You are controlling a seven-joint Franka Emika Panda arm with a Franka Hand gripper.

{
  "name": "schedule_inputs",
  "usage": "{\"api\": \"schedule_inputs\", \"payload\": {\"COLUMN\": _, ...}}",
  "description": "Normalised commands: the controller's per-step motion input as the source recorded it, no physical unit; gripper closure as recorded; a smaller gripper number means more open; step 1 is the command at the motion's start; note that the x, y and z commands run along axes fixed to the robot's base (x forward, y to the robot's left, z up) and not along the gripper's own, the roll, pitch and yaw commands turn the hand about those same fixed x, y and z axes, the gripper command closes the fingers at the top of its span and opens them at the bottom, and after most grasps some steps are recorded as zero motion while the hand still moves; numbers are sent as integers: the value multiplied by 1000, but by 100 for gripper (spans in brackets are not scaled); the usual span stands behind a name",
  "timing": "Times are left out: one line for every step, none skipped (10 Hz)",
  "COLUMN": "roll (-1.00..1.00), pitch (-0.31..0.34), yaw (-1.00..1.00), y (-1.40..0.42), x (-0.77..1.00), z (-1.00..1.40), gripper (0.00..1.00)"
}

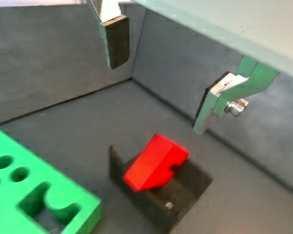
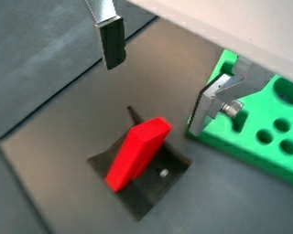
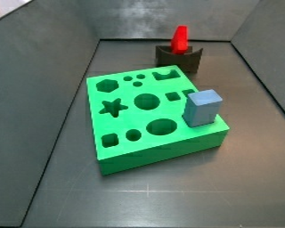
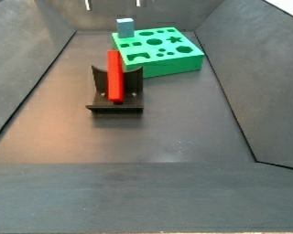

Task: Pick up the double-square object. Move up. Place the double-square object on the fixture. Regrasp the double-square object. Move to above the board. Insert the double-square object.
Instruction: Regrasp the double-square object.

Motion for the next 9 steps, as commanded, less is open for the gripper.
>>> {"api": "schedule_inputs", "payload": {"roll": 1000, "pitch": 49, "yaw": 53, "y": -27, "x": 67, "z": -24, "gripper": 0}}
{"api": "schedule_inputs", "payload": {"roll": 1000, "pitch": 61, "yaw": 57, "y": -30, "x": 79, "z": -30, "gripper": 0}}
{"api": "schedule_inputs", "payload": {"roll": 1000, "pitch": 70, "yaw": 60, "y": -32, "x": 86, "z": -32, "gripper": 0}}
{"api": "schedule_inputs", "payload": {"roll": 1000, "pitch": 91, "yaw": 69, "y": -36, "x": 102, "z": -26, "gripper": 0}}
{"api": "schedule_inputs", "payload": {"roll": 1000, "pitch": 111, "yaw": 78, "y": -40, "x": 113, "z": -27, "gripper": 0}}
{"api": "schedule_inputs", "payload": {"roll": 1000, "pitch": 142, "yaw": 95, "y": -43, "x": 132, "z": -32, "gripper": 0}}
{"api": "schedule_inputs", "payload": {"roll": 1000, "pitch": 157, "yaw": 108, "y": -44, "x": 145, "z": -33, "gripper": 0}}
{"api": "schedule_inputs", "payload": {"roll": 1000, "pitch": 193, "yaw": 154, "y": -50, "x": 187, "z": -29, "gripper": 0}}
{"api": "schedule_inputs", "payload": {"roll": 1000, "pitch": 209, "yaw": 180, "y": -52, "x": 208, "z": -32, "gripper": 0}}
